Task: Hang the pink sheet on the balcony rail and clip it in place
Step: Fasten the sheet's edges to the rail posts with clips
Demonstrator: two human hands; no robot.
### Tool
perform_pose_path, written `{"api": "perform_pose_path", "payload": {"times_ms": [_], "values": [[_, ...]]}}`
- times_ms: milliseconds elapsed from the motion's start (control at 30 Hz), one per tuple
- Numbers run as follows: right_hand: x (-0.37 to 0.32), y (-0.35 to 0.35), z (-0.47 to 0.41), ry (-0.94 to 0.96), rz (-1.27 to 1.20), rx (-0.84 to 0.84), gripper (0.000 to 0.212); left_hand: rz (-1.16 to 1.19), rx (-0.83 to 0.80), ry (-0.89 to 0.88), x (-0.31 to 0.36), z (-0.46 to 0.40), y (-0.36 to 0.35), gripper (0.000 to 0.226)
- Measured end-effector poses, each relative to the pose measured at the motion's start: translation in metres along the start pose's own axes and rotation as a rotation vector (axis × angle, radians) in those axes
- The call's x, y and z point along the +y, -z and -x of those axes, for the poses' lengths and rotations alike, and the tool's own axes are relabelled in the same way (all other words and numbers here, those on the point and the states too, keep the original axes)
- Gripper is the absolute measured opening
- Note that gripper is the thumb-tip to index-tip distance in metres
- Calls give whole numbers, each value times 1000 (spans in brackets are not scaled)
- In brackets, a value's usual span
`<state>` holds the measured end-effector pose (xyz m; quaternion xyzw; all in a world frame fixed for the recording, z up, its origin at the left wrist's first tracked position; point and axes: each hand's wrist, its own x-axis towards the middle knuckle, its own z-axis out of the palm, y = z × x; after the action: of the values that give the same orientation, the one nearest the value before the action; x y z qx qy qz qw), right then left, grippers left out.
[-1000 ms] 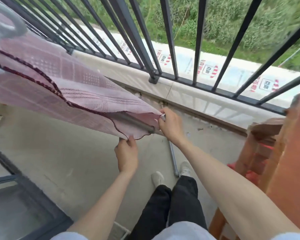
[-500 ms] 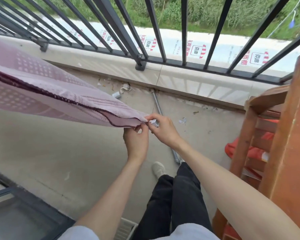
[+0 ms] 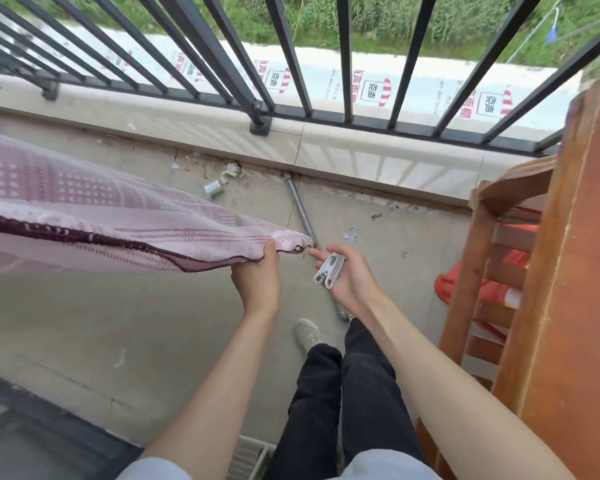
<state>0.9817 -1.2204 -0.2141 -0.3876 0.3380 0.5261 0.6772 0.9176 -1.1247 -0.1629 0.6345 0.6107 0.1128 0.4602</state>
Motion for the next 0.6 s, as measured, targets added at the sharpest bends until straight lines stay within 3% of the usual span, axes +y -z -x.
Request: {"api": "perform_pose_path", "payload": {"times_ms": [100, 267, 367, 467, 533, 600], "values": [[0, 12, 4, -125, -176, -86, 14, 11, -13, -18, -2, 2, 1, 10], [14, 21, 6, -39, -199, -50, 16, 24, 21, 8, -3, 2, 0, 31], [16, 22, 9, 4, -69, 36, 22, 149, 68, 114, -1, 2, -1, 9], [19, 24, 6, 28, 96, 118, 14, 215, 90, 149, 0, 4, -3, 21], [19, 23, 6, 13, 121, 85, 2, 222, 87, 137, 0, 6, -3, 15], [20, 22, 7, -21, 96, 19, 16, 203, 87, 122, 1, 7, -3, 8]]}}
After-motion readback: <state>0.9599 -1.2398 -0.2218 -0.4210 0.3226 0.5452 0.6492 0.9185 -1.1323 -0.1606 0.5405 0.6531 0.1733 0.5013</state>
